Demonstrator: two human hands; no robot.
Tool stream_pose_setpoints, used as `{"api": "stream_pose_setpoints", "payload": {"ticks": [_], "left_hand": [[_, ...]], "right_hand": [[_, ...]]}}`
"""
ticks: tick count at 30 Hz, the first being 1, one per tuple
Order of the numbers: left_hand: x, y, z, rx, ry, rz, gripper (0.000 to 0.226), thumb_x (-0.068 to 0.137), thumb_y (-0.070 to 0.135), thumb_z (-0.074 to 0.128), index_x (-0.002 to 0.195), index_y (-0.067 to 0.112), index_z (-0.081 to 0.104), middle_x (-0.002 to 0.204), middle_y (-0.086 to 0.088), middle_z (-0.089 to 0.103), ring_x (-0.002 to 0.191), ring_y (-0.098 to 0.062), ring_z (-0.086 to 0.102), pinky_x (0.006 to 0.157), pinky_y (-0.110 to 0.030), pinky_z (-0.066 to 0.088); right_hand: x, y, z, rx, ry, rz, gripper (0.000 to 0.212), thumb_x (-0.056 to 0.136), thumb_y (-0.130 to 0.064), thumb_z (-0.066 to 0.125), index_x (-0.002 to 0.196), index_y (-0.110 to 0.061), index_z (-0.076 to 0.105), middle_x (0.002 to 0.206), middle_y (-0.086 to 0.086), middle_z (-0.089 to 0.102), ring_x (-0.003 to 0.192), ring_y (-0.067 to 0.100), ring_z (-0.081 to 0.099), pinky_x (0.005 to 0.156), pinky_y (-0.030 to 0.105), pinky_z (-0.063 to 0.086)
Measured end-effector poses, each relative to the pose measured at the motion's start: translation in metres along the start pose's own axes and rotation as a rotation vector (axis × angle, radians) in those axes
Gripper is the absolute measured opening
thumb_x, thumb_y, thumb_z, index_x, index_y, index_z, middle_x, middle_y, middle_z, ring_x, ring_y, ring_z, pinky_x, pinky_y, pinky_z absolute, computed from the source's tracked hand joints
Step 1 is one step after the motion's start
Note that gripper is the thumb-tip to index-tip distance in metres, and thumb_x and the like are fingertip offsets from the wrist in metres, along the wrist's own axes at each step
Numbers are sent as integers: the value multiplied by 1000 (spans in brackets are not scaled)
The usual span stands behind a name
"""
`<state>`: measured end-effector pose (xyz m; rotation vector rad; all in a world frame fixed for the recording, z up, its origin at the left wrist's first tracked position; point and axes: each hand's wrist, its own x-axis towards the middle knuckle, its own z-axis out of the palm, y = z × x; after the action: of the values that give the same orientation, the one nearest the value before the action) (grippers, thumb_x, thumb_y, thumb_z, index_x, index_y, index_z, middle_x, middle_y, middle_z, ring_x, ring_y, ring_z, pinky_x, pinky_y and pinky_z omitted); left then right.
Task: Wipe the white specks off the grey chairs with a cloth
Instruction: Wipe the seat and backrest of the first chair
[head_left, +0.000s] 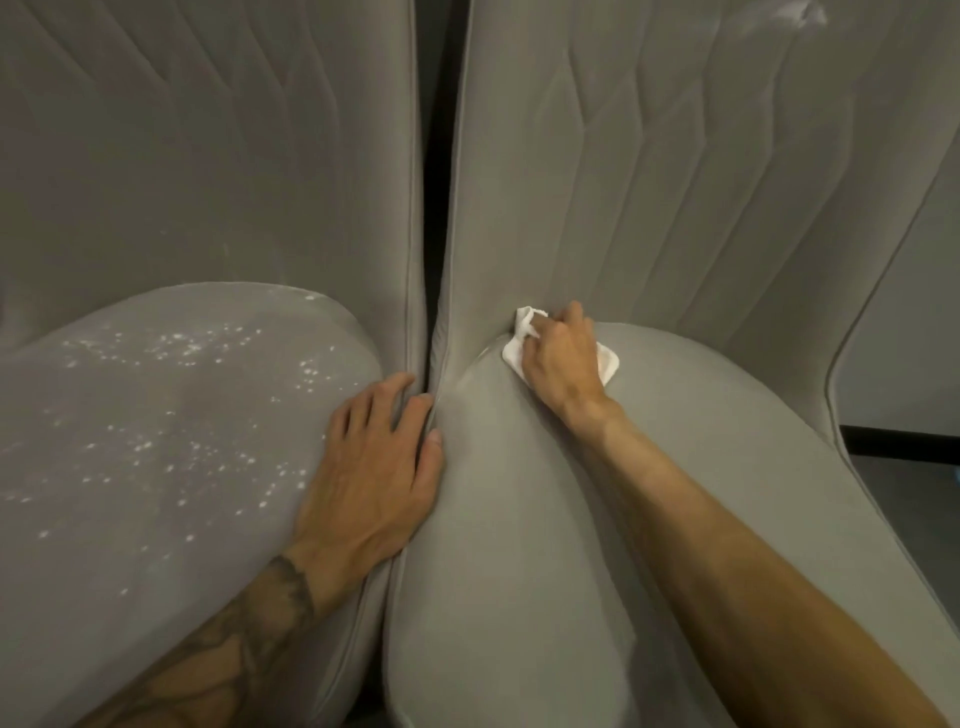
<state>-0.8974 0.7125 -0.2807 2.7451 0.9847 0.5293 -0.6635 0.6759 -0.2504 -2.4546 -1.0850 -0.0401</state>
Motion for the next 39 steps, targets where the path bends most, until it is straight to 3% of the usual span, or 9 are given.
{"api": "stream_pose_setpoints", "payload": {"ticks": [4, 7, 11, 17, 23, 28, 33, 36, 39], "left_hand": [[0, -3, 0, 10, -17, -5, 43, 104, 40, 36, 133, 16, 57, 149, -12, 47, 133, -33, 48, 113, -52, 40], [0, -3, 0, 5, -30, -1, 45, 104, 40, 35, 134, 15, 57, 150, -13, 47, 135, -33, 47, 114, -51, 38], [0, -2, -1, 4, -17, 3, 43, 104, 39, 36, 133, 15, 57, 149, -13, 47, 134, -33, 47, 113, -51, 38], [0, -1, -2, 7, -41, 0, 43, 104, 39, 37, 134, 15, 57, 150, -14, 47, 135, -33, 47, 114, -51, 37], [-1, 0, -4, 5, -33, 0, 41, 104, 42, 36, 132, 19, 55, 150, -9, 44, 135, -30, 44, 115, -47, 35], [-2, -2, -5, 26, -60, 10, 45, 104, 40, 34, 135, 16, 56, 151, -13, 45, 137, -31, 46, 116, -48, 36], [-2, 1, -6, 22, -71, -11, 54, 104, 43, 30, 139, 13, 57, 151, -14, 47, 136, -33, 47, 115, -51, 37], [-2, 6, -7, 23, -51, -2, 52, 103, 42, 32, 136, 11, 60, 148, -15, 49, 133, -35, 50, 112, -52, 40], [1, 7, -6, 29, -37, -10, 51, 103, 41, 34, 134, 11, 61, 147, -16, 50, 132, -35, 51, 112, -52, 41]], "right_hand": [[-37, -22, 8, 97, -25, -200, 21, 88, -13, 51, 94, -11, 71, 113, 13, 52, 106, 33, 48, 88, 41, 44], [-33, -9, 3, 64, -69, -262, 25, 92, -11, 47, 102, -9, 70, 115, 13, 52, 108, 31, 49, 92, 41, 43], [-13, -6, 8, 62, -20, -111, 31, 96, -13, 42, 114, -6, 67, 118, 17, 53, 113, 33, 46, 98, 38, 38], [-52, -26, 26, 116, -47, -222, 24, 96, -19, 45, 106, -6, 63, 116, 16, 49, 104, 33, 46, 84, 35, 39], [-20, 15, 4, 33, -48, -52, 34, 98, -21, 45, 128, -8, 55, 130, 23, 44, 120, 36, 46, 100, 42, 42], [-62, -42, 26, 87, -36, -177, 28, 92, -13, 47, 111, 1, 63, 119, 27, 50, 106, 40, 46, 91, 44, 35], [-43, -4, 9, 106, -86, -227, 26, 92, -16, 46, 114, -8, 58, 118, 15, 49, 110, 33, 45, 91, 35, 29], [-20, 11, 9, 60, -61, -149, 28, 94, -19, 46, 117, -10, 61, 119, 16, 49, 111, 34, 47, 95, 39, 40], [-24, -10, 19, 98, 0, -91, 24, 91, -17, 47, 106, -12, 66, 115, 12, 51, 107, 31, 49, 86, 38, 45]]}}
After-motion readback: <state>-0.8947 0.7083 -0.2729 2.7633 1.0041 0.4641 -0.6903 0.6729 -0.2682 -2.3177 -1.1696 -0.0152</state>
